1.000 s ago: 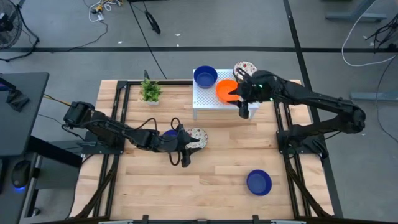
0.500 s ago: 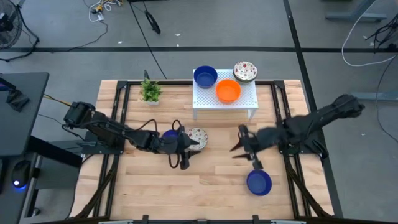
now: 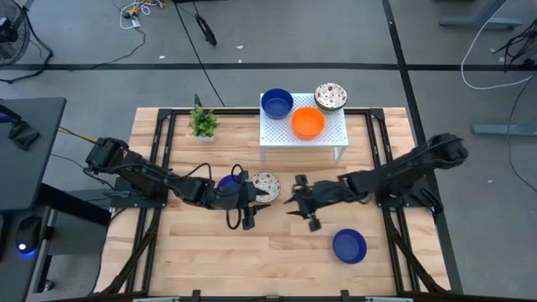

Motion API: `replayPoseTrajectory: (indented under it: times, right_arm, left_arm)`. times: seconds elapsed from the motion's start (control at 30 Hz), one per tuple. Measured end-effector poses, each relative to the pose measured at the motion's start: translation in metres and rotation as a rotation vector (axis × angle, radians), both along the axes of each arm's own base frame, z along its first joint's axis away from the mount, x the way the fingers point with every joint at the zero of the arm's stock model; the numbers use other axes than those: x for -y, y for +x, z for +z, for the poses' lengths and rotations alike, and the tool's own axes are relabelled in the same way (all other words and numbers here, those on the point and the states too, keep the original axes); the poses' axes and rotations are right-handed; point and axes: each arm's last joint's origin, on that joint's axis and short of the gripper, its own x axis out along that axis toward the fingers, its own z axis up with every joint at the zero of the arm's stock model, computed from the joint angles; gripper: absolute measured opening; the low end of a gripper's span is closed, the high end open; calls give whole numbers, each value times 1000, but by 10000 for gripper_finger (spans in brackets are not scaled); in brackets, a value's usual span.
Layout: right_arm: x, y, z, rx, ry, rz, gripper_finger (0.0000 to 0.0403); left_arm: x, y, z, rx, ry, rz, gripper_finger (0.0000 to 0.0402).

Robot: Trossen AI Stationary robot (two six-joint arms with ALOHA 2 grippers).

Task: Pick & Place Mini bowls
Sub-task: Stack the white red patterned bowl on top of the other white red patterned bowls on the shelf

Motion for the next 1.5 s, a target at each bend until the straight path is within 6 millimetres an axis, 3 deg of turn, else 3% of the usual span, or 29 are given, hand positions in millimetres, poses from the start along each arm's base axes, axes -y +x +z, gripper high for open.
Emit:
replayPoseTrajectory:
  times: [0.2, 0.4, 0.7, 0.93, 1.07, 1.2, 1.37, 1.5]
  right_arm:
    - [23, 38, -18, -130, -194, 27, 194]
    - [40, 64, -30, -237, -255, 114, 181]
    - [55, 75, -51, -331, -264, 158, 120]
    - [50, 74, -49, -335, -278, 174, 17]
    - [35, 66, -41, -365, -247, 185, 16]
    - [5, 43, -20, -417, -204, 243, 8]
    - [-30, 1, 18, -470, -156, 283, 8]
    - [-37, -34, 59, -398, -145, 246, 8]
  left_arm:
    - [0, 0, 0, -1, 0, 0, 183]
    - [0, 0, -1, -7, -1, -4, 183]
    - [1, 0, -1, -11, -6, -17, 183]
    - [1, 0, -1, -11, -6, -17, 183]
    - [0, 0, -1, -12, -6, -16, 183]
    - [0, -1, -2, -22, -7, -15, 183]
    - [2, -1, -2, -22, -21, -13, 183]
    - [2, -1, -2, -21, -26, -11, 183]
